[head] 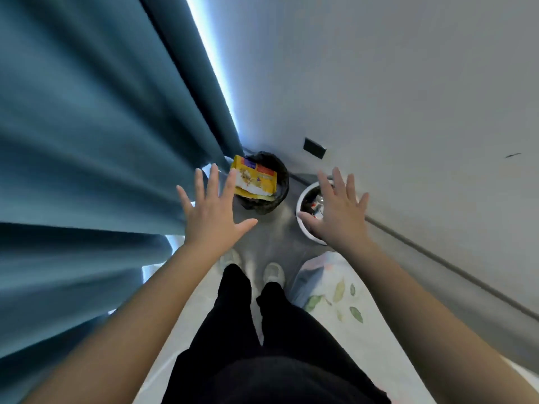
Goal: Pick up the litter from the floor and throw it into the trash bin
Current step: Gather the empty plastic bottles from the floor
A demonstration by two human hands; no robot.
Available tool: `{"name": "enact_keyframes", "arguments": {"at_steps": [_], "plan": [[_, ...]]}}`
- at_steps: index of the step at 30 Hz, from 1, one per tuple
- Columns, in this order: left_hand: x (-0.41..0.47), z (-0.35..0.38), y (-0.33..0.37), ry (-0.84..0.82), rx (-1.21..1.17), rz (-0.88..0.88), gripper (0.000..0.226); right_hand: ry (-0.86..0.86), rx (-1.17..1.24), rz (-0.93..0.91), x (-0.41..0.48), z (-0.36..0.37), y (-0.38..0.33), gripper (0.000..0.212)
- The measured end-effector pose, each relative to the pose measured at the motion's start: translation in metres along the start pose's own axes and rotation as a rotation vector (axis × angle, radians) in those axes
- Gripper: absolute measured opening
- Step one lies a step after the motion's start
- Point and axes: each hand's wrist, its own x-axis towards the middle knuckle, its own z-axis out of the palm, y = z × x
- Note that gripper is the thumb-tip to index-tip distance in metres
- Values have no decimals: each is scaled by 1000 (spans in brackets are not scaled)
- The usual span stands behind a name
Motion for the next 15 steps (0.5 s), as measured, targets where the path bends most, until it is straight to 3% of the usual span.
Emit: {"name": "enact_keyframes", "arguments": {"at_steps": [9,15], "plan": [[-143,-20,-85,202,-273,-539,105,-21,-15,-503,-40,-17,-146,95],[-234,-11,-140,329,-388,-809,96,-49,-88,-804,-86,2,-250,91]]}}
